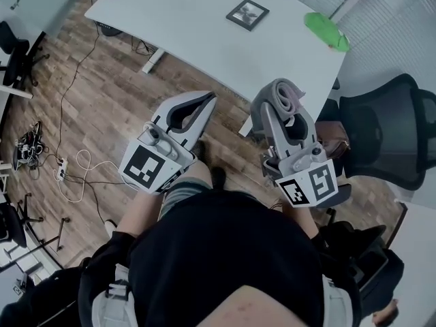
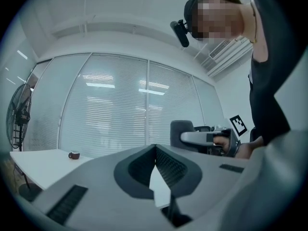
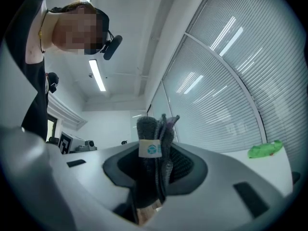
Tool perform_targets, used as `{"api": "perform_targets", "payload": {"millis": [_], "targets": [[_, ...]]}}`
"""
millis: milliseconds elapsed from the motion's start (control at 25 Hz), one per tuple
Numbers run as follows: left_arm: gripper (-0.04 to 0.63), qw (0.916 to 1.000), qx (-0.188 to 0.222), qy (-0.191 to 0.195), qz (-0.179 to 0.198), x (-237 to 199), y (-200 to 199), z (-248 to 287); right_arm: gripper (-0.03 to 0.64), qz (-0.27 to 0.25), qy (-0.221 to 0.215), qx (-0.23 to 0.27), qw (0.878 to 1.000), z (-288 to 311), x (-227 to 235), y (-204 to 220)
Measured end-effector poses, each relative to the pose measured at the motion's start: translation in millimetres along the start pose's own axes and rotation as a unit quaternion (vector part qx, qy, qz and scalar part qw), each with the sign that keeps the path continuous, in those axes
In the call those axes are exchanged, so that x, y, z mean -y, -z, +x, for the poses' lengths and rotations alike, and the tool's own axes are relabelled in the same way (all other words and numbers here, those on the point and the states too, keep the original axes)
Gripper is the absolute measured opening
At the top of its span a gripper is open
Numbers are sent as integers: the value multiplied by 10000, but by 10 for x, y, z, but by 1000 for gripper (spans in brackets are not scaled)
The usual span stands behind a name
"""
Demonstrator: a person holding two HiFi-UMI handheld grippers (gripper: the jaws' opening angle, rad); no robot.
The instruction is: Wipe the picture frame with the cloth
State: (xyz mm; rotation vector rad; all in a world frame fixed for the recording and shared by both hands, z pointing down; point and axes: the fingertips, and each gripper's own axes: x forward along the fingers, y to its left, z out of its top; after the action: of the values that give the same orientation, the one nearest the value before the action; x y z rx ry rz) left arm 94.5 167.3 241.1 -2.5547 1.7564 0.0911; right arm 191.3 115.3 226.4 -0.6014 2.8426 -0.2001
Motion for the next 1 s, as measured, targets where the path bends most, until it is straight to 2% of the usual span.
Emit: {"api": "perform_targets", "payload": {"millis": [400, 640, 840, 1000], "targets": [[2, 9998, 97, 137, 52, -390, 6, 276, 120, -154, 185, 104, 9997, 299, 261, 2], [2, 9985, 181, 503, 82, -808, 21, 679, 120, -223, 481, 204, 9984, 721, 558, 39], [2, 9970, 74, 773, 27, -1171, 94, 982, 120, -271, 789, 278, 9961, 1017, 818, 64], [2, 9946, 243, 1008, 101, -1396, 25, 1227, 120, -332, 1037, 342, 9935, 1203, 1007, 52]]}}
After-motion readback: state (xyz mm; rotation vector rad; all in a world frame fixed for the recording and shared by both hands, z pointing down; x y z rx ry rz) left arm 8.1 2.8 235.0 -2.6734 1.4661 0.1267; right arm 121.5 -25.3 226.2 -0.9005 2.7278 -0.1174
